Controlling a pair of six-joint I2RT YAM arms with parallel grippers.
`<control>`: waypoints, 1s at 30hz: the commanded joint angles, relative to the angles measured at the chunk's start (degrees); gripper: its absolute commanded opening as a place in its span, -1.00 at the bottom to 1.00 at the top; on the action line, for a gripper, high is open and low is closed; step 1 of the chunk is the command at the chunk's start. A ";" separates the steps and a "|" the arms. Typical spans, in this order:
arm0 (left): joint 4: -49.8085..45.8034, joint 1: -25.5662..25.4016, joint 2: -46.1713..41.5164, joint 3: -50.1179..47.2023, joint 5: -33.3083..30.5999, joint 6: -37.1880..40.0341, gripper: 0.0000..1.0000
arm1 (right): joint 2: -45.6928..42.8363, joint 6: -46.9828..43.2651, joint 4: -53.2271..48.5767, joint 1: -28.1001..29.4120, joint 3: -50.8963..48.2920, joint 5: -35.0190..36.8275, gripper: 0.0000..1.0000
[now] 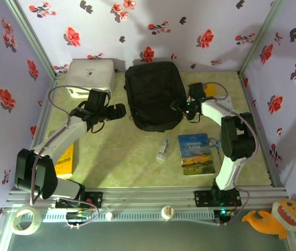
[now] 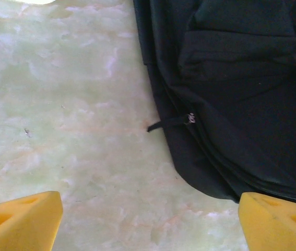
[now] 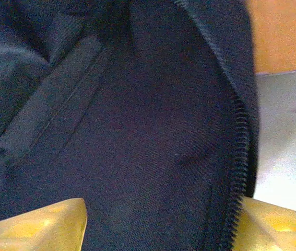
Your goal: Pack books, pencil case, and school supplies into a backpack
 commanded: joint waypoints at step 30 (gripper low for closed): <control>5.56 -33.37 21.77 15.94 2.90 -24.41 0.87 | -35.96 -2.38 -18.62 -5.86 -31.34 20.80 0.64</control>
